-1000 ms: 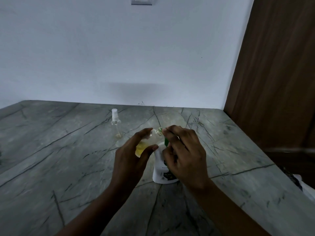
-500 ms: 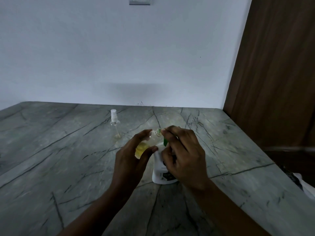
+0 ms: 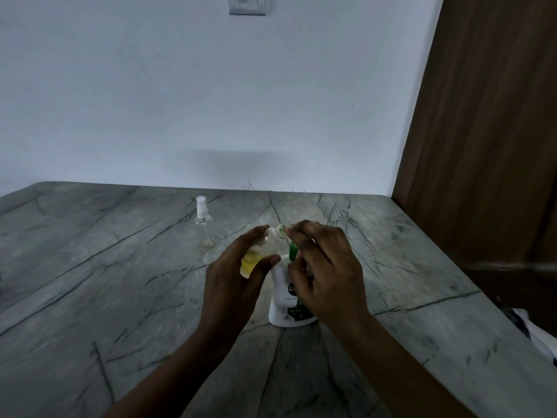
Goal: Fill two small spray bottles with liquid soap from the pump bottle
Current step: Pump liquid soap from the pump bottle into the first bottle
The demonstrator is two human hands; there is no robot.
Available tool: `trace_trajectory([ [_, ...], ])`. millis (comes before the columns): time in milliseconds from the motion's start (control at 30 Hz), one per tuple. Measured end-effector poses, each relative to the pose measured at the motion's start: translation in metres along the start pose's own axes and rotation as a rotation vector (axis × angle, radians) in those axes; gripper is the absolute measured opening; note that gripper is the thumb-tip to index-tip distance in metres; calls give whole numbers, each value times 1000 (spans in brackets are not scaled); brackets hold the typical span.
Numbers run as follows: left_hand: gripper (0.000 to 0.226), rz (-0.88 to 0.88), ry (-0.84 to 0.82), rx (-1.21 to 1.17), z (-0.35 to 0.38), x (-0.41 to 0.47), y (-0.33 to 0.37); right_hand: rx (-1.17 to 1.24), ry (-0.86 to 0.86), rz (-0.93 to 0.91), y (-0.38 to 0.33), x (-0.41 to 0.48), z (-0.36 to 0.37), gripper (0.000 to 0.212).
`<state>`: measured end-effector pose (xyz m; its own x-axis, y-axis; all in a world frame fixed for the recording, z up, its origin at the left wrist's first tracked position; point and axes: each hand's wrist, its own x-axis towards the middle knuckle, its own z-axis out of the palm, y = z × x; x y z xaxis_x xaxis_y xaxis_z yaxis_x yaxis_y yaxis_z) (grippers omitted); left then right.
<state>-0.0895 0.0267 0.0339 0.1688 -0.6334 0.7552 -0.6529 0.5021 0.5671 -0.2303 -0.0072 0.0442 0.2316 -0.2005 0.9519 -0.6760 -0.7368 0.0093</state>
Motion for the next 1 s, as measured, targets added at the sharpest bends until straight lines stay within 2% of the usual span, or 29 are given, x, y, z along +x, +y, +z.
trace_trajectory([
  [500, 43, -24, -16, 6, 1, -6, -6, -4, 34, 3, -1, -9, 9, 27],
  [1000, 43, -9, 2, -12, 3, -2, -5, -17, -15, 6, 0, -2, 1, 30],
])
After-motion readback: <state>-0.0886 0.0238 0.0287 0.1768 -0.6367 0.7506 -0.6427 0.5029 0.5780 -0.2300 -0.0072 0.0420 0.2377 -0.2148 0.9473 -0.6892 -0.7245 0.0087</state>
